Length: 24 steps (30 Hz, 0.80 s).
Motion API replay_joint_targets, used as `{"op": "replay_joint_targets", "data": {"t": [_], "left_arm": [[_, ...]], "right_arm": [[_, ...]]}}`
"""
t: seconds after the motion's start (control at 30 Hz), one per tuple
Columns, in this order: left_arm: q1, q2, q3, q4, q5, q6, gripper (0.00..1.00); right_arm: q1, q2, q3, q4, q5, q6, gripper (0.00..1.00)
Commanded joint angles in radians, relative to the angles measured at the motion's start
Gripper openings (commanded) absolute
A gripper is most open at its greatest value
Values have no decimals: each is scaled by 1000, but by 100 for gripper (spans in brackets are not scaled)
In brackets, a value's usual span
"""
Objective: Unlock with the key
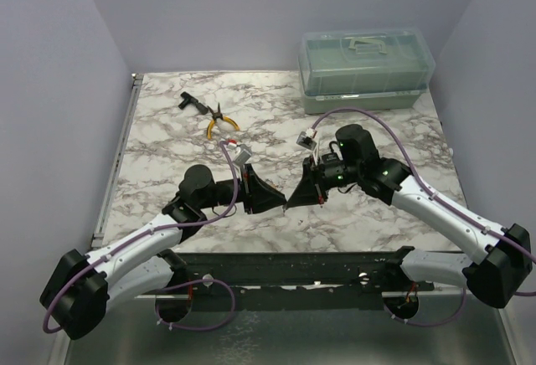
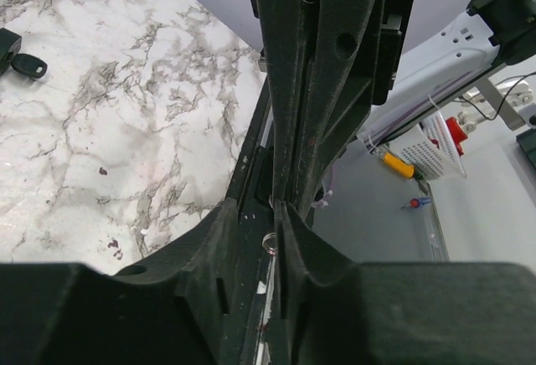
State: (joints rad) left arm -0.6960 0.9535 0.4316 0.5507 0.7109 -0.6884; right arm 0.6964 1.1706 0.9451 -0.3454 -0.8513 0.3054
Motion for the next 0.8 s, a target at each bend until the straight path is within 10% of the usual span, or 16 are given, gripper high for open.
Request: {"op": "replay_joint_targets", "data": {"t": [0.0,0.77], "left_arm": [[-11,-37,11,22,-20,-21,36],[-10,-96,-14,-6,-41,-13,34]], "right_arm": [[-5,-8,-10,5,27,-11,0],[-5,-9,7,12,-44,-14,0]]}}
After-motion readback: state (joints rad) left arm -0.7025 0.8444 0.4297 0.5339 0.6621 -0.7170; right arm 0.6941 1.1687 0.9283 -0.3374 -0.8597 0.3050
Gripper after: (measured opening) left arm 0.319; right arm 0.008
